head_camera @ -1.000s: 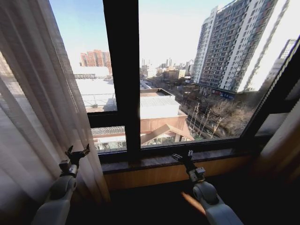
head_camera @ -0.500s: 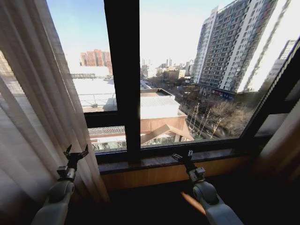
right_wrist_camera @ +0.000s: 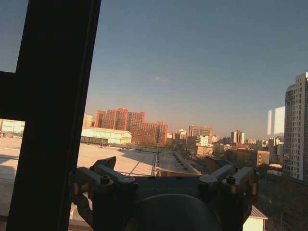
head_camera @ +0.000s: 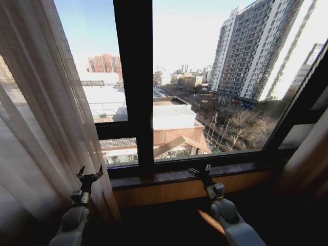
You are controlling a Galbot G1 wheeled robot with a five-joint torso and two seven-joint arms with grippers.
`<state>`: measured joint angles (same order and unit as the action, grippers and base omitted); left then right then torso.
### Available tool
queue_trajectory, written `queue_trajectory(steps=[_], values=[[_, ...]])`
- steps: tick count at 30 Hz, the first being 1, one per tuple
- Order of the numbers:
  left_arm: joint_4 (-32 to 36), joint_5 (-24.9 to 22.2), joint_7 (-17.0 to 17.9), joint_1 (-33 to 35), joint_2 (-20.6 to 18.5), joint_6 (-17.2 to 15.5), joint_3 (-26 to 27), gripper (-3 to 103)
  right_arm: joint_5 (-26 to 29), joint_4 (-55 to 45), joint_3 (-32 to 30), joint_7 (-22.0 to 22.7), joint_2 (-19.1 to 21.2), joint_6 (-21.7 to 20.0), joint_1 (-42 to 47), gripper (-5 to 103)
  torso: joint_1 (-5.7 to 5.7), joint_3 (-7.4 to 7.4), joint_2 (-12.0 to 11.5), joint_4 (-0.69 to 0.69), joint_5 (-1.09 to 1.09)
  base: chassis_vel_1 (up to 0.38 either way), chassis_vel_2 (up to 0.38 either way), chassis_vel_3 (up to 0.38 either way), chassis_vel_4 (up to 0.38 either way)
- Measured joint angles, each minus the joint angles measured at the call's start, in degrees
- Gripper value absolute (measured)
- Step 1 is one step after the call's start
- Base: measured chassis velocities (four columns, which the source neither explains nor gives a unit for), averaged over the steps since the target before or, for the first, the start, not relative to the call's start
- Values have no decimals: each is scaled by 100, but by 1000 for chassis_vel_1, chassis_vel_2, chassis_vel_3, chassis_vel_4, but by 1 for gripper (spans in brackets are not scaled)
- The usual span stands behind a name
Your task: Open the curtains by pulling them apart, changing their state from closed to fully open.
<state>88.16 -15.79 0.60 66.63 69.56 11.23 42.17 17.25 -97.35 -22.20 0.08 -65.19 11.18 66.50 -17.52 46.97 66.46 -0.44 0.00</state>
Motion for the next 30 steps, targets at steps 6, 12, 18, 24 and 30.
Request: queue_trajectory(steps=[6,12,18,24,30], values=[[-89,-156,-34,-138,-157,-76,-13,100,0,0,0,0,0,0,0,100,0,0,0,0,0,0,0,0,0],[-90,-241,-85,-257,-160,-73,-151,100,0,0,0,0,0,0,0,100,0,0,0,0,-1,0,0,0,0],[-102,-261,-117,-293,-126,-44,-196,100,0,0,0,0,0,0,0,100,0,0,0,0,0,0,0,0,0],[-222,-259,-136,-303,-128,58,-200,100,0,0,0,0,0,0,0,100,1,0,0,0,-1,-36,35,41,-42],[-388,-267,-143,-462,-156,103,-269,100,0,0,0,0,0,0,0,100,-3,2,0,0,0,-108,105,89,-100]])
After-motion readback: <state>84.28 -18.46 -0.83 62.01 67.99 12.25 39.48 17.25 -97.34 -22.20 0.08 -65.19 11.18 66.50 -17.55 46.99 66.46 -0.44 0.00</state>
